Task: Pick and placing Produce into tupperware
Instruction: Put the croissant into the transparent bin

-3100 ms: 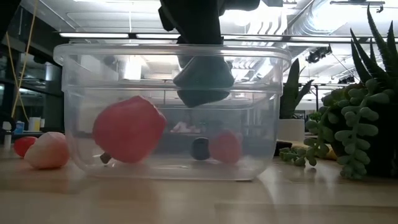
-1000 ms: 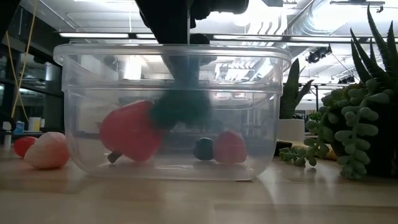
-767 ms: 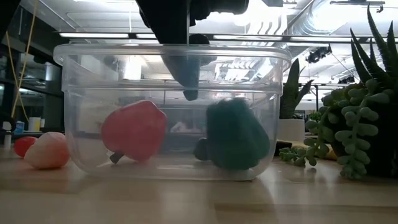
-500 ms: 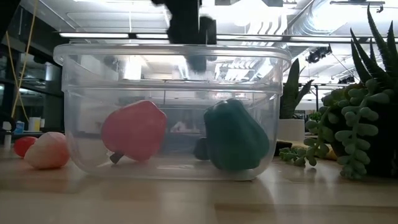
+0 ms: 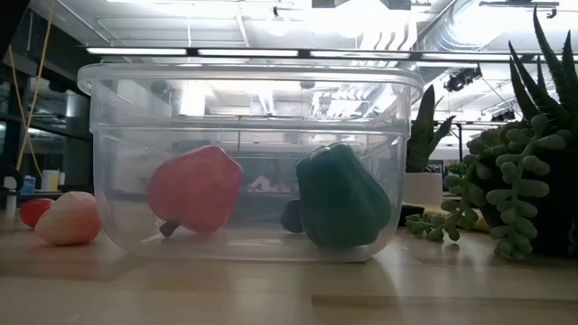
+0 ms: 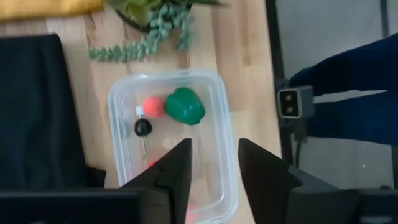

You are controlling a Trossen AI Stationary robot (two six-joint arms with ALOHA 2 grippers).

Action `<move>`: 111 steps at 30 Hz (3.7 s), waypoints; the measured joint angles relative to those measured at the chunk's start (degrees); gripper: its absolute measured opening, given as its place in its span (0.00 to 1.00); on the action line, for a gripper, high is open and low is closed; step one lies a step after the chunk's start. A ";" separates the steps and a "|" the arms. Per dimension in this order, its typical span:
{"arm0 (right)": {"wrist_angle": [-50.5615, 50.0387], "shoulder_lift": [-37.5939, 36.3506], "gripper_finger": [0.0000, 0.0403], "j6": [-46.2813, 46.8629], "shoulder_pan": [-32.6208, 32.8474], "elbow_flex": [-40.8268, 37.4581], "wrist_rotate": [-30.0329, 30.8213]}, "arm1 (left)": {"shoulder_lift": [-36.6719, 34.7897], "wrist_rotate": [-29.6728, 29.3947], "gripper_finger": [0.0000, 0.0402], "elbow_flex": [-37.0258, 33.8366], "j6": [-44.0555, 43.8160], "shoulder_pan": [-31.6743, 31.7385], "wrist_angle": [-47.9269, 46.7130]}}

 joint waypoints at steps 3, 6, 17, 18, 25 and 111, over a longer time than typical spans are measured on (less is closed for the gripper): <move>0.01 -0.01 0.21 -0.06 -0.02 0.00 0.00 | 0.00 -0.12 0.23 3.66 0.00 0.00 -1.67; 0.01 -0.01 0.21 -0.10 0.00 0.02 -0.02 | 0.00 -0.82 0.18 7.19 0.20 0.00 -3.24; -0.01 -0.01 0.21 -0.10 0.00 0.02 -1.07 | -4.51 -2.56 0.01 8.56 0.88 4.98 -8.41; -0.01 -0.01 0.21 -0.10 0.00 0.02 -1.07 | -4.90 -2.56 0.00 8.56 0.97 5.67 -8.67; 0.01 -0.01 0.21 -1.14 0.00 0.02 -1.07 | -7.55 -2.71 0.02 8.54 4.26 10.61 -10.53; 7.77 23.62 0.21 -5.56 6.84 -0.04 0.48 | -54.09 11.71 0.01 -61.93 27.05 58.78 14.66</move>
